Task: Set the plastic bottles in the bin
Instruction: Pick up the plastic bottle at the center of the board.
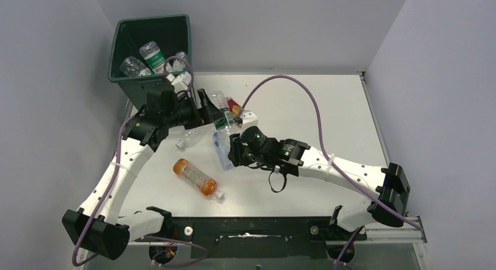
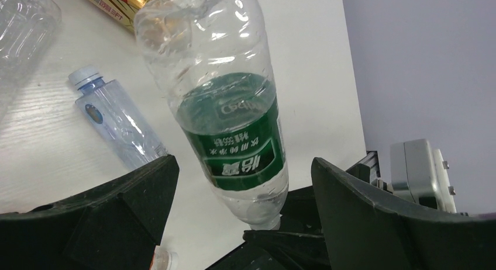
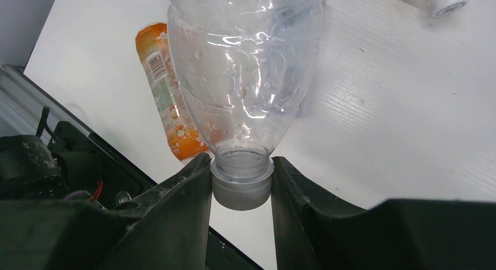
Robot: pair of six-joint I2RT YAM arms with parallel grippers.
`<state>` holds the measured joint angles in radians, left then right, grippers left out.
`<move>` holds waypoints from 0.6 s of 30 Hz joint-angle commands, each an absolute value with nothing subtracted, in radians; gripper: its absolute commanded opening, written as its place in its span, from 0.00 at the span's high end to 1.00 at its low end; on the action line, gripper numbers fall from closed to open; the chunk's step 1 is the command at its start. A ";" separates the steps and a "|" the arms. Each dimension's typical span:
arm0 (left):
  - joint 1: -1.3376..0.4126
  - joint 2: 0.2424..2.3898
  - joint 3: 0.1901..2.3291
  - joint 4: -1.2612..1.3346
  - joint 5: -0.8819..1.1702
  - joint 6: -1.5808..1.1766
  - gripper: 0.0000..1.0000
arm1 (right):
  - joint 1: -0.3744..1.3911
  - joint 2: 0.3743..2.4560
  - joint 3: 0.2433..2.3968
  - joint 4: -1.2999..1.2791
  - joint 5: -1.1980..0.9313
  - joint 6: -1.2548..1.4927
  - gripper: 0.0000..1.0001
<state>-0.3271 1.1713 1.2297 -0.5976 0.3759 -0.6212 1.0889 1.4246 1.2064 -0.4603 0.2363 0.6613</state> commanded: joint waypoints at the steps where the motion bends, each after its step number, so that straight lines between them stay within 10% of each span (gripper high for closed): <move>1: -0.353 1.149 1.231 -0.498 0.328 -0.646 0.15 | 1.119 1.379 1.264 -0.405 0.266 0.657 0.78; 18: -0.421 1.160 1.206 -0.488 0.245 -0.653 0.15 | 1.197 1.337 1.269 -0.380 0.332 0.660 0.78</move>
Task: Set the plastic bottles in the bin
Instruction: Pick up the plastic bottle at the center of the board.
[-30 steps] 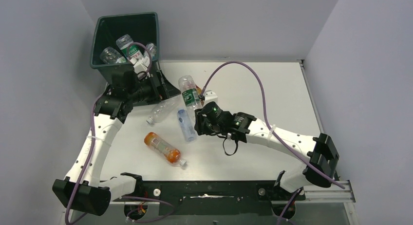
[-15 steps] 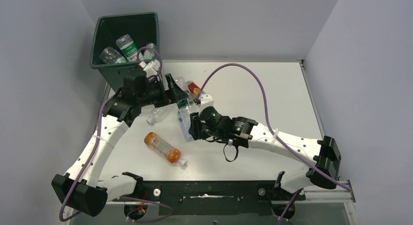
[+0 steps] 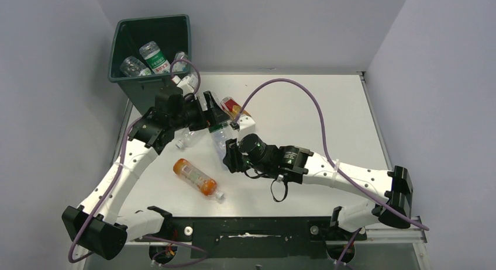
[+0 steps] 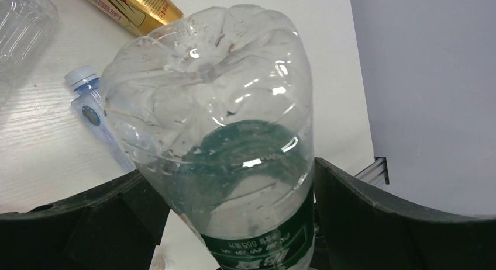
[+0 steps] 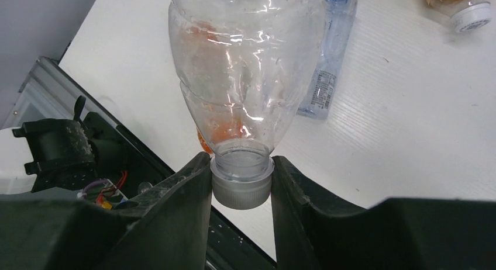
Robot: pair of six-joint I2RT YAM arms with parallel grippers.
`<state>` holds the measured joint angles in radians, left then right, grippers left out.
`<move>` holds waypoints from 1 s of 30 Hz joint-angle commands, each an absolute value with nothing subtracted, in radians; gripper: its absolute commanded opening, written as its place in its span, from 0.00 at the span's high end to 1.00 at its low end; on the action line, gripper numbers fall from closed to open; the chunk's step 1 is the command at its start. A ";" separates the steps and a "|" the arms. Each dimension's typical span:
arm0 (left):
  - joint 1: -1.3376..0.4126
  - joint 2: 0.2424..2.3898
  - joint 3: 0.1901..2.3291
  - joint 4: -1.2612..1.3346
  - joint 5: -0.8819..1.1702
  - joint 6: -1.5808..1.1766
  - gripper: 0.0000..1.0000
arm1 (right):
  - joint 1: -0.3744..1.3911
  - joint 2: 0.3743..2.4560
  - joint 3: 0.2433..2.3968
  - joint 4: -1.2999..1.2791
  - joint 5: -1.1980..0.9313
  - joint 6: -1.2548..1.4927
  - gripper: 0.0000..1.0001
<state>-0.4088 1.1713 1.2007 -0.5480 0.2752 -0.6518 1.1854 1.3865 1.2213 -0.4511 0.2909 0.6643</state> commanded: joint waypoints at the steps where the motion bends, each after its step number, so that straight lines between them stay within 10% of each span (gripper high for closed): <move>1: -0.424 1.161 1.206 -0.492 0.239 -0.650 0.15 | 1.200 1.334 1.269 -0.378 0.334 0.660 0.78; 23: -0.432 1.175 1.188 -0.487 0.211 -0.639 0.15 | 1.229 1.322 1.267 -0.365 0.345 0.654 0.79; 30: -0.432 1.193 1.196 -0.479 0.228 -0.642 0.35 | 1.230 1.330 1.261 -0.373 0.348 0.656 0.79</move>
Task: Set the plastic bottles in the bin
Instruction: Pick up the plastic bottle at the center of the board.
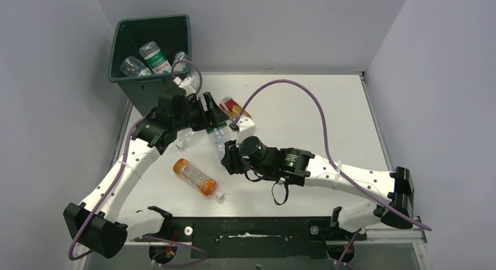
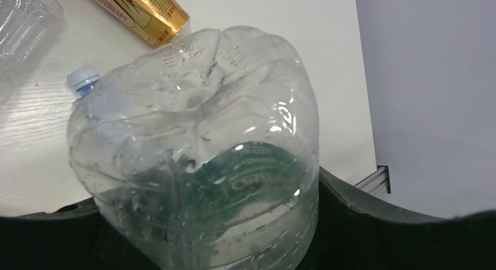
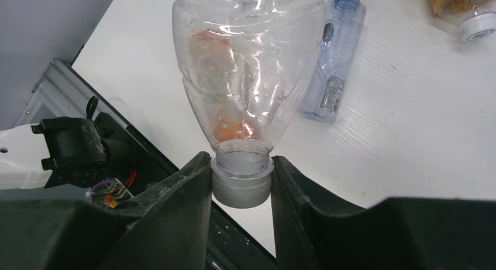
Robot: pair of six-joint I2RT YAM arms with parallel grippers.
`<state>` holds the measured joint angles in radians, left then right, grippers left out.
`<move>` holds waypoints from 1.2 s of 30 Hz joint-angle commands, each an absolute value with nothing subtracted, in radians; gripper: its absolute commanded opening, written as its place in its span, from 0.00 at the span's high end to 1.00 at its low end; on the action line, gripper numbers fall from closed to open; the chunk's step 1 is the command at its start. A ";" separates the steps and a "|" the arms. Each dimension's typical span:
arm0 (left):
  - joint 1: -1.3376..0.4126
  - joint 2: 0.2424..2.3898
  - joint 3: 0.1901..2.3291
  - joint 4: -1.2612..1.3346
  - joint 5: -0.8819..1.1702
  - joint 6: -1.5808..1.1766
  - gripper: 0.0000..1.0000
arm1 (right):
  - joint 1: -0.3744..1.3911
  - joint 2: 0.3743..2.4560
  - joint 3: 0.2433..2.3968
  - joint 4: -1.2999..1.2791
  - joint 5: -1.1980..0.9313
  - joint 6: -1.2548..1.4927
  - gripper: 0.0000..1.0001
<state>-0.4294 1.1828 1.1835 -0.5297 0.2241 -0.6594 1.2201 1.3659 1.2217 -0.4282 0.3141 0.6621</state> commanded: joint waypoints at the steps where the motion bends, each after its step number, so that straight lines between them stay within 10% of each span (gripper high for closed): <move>1: -0.433 1.195 1.196 -0.477 0.229 -0.644 0.39 | 1.230 1.330 1.260 -0.373 0.350 0.656 0.79; 6: -0.433 1.202 1.199 -0.474 0.239 -0.648 0.57 | 1.229 1.329 1.255 -0.373 0.350 0.659 0.75; 12: -0.431 1.227 1.240 -0.492 0.234 -0.628 0.57 | 1.230 1.312 1.253 -0.383 0.362 0.668 0.19; 15: -0.425 1.256 1.297 -0.514 0.229 -0.604 0.57 | 1.229 1.298 1.258 -0.410 0.375 0.677 0.06; 36: 0.078 1.566 1.941 -0.503 0.544 -0.622 0.57 | 1.246 1.137 1.152 -0.477 0.440 0.774 0.02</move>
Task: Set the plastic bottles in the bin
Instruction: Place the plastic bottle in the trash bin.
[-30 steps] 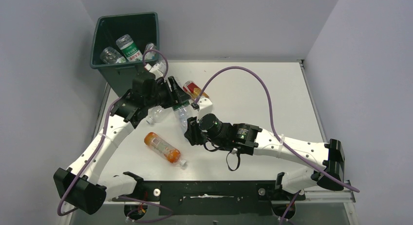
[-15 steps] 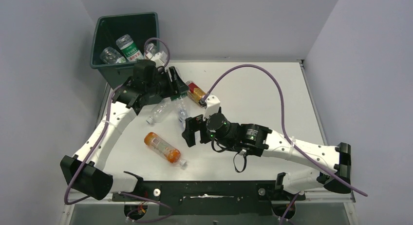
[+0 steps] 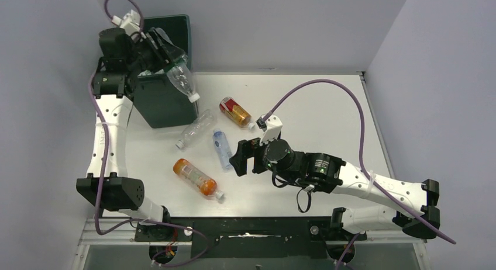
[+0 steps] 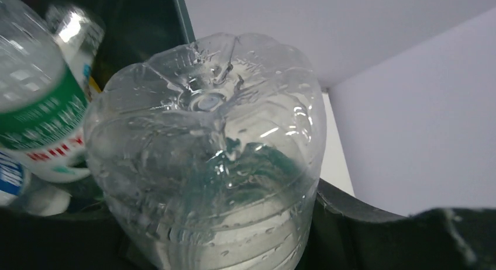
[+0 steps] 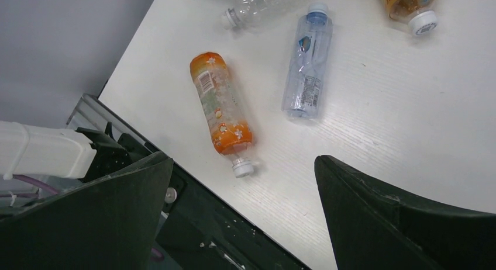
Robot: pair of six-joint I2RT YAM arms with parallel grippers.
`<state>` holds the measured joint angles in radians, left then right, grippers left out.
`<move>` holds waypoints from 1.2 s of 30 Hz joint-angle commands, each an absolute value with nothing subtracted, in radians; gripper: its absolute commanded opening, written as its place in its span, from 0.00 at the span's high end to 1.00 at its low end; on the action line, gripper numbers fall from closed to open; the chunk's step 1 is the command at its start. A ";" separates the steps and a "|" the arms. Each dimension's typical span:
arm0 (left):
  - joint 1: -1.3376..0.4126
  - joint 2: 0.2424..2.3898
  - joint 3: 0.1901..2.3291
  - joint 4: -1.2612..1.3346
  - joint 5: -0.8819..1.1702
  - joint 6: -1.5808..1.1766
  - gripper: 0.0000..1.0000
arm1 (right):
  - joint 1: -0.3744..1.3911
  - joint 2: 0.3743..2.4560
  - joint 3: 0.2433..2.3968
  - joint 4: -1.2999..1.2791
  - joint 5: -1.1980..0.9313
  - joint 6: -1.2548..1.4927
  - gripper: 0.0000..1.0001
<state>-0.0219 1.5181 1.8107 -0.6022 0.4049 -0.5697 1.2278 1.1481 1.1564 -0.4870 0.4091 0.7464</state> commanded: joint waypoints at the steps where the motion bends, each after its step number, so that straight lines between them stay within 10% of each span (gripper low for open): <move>1: 0.106 1.584 1.961 -0.475 0.570 -0.649 0.57 | 1.249 1.139 1.151 -0.480 0.441 0.779 0.02; 16: 0.346 1.800 2.154 -0.101 0.649 -0.826 0.54 | 1.252 1.159 1.159 -0.532 0.439 0.803 0.02; 36: 0.124 2.008 2.334 -0.306 0.405 -0.388 0.36 | 1.161 1.266 1.206 -0.499 0.319 0.752 0.02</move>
<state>0.1696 2.0060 2.2360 -0.2420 0.4980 -0.5468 1.1706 1.2682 1.1477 -0.5499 0.3397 0.7773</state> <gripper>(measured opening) 0.596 0.980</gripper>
